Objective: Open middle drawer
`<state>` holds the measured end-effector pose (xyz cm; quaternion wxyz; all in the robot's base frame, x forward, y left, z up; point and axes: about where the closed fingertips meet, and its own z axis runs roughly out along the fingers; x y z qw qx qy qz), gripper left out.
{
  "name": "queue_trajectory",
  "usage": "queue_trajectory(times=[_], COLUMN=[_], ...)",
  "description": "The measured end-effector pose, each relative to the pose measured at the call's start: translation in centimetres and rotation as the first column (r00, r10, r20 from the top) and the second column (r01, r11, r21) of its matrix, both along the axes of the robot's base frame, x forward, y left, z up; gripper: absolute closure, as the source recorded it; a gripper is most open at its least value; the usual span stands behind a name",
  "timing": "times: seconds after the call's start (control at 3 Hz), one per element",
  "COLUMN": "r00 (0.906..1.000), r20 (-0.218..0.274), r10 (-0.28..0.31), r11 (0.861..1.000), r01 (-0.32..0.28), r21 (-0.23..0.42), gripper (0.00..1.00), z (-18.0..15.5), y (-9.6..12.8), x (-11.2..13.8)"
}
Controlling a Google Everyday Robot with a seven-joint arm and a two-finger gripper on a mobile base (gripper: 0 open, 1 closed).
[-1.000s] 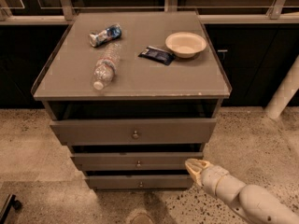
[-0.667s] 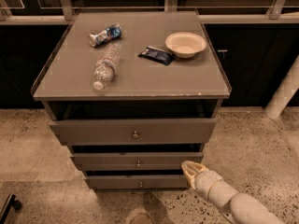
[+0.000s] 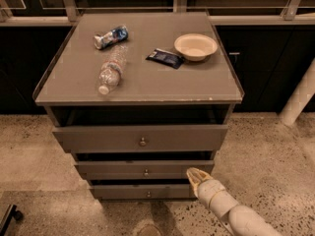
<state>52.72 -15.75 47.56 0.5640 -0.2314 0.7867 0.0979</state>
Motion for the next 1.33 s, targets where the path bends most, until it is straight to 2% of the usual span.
queue_trajectory(times=[0.67,1.33], r00=[0.9976,0.9946], r20=[0.069,0.102], r10=[-0.009,-0.019], r11=[0.999,0.993], r01=[0.013,0.030], r21=[-0.052,-0.112], gripper=[1.00,1.00], z=[-0.9,-1.7], y=[-1.0,-2.2], x=[5.7,11.0])
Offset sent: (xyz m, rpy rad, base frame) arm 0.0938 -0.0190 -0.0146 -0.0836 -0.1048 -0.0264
